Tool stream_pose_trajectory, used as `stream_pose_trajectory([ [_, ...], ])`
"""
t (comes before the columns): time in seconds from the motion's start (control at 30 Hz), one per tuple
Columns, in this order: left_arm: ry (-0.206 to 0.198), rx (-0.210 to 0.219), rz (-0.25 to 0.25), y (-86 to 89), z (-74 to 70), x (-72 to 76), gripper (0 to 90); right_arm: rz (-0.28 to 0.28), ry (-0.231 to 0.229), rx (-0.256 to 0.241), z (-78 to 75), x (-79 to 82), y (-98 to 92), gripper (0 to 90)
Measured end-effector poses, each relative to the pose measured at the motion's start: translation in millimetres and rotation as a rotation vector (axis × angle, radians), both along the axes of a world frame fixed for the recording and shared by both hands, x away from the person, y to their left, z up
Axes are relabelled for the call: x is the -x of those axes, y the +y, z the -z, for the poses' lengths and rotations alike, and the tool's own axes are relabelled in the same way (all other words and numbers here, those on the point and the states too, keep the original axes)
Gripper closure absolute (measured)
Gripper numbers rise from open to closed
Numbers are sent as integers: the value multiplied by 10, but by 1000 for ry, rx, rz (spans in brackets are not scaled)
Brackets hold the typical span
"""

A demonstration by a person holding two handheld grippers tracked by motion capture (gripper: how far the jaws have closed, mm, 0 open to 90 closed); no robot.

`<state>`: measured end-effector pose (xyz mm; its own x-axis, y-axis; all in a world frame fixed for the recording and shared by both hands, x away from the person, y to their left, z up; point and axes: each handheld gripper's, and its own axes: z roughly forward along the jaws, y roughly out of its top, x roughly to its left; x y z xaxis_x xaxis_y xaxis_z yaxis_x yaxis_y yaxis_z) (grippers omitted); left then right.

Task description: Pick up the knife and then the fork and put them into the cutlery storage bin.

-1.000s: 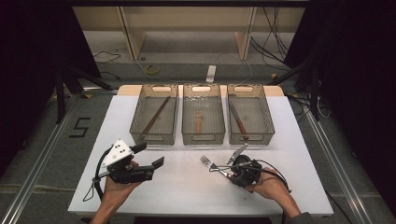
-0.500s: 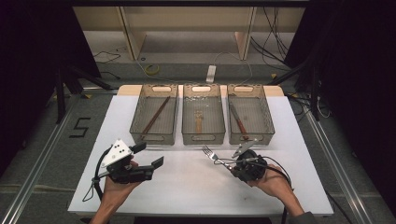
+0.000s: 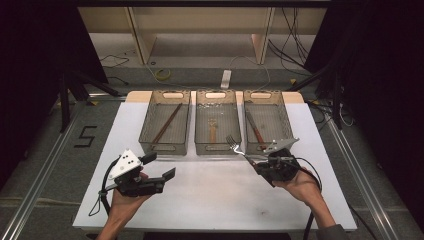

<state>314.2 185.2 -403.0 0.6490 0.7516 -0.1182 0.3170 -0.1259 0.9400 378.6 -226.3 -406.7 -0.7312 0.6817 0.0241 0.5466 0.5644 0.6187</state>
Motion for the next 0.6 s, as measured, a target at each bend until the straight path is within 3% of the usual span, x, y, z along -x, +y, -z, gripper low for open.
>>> stream_pose_trajectory([
  [0.2,-1,7,-5,10,0,-2,160,60,-57,-64,-178,-146,-108,771],
  [0.37,1,7,-6,5,4,-2,160,104,-86,-89,-281,-250,-185,771],
  [0.6,1,6,-6,5,6,-4,160,158,-102,-91,-350,-408,-250,771],
])
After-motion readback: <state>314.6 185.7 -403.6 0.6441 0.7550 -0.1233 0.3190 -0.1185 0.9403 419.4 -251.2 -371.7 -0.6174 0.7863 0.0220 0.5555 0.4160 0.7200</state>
